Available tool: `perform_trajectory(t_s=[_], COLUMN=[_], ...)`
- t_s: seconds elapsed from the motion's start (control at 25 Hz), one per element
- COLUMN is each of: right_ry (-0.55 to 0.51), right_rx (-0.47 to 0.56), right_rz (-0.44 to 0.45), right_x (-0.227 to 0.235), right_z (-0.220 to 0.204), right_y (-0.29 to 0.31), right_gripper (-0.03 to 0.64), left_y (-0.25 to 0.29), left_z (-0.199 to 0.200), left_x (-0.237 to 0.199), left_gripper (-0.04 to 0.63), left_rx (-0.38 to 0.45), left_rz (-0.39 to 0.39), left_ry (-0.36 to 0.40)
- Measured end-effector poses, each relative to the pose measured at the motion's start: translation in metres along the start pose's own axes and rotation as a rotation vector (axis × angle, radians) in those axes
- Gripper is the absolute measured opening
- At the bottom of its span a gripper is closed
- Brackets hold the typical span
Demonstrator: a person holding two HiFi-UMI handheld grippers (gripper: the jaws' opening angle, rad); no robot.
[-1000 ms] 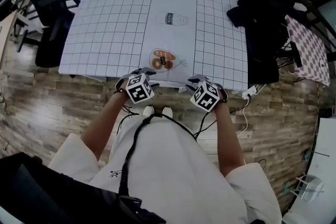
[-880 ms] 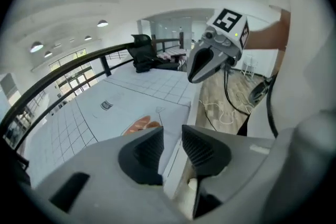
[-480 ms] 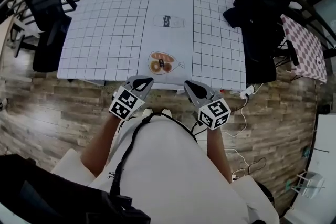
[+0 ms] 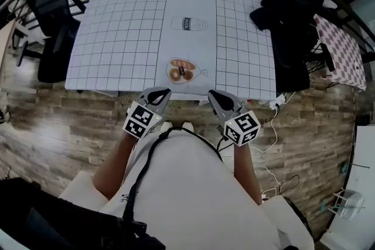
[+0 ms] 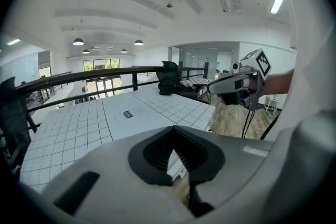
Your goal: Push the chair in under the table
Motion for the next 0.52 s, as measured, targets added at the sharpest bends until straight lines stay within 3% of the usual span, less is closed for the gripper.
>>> perform_trajectory(t_s=[0.52], right_ry=[-0.018], right_rx=[-0.006], right_rz=[0.008], right_x=[0.0029], right_z=[0.0042], right_y=[0.0059], right_gripper=[0.005], left_y=[0.0031], left_z=[-0.0057], left_x=[-0.0055], left_gripper=[0.008], left_rx=[-0.033], left_rz=[-0.009], left_ry=[0.016])
Point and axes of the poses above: the fingertips, and each gripper's own axes: y forward along the fingers, x to its right, z out of its top, the point moved 7 cm from there along -y, backward along the fingers, and after that the axes turned 8 degrees about -x, right-handed, at the moved point
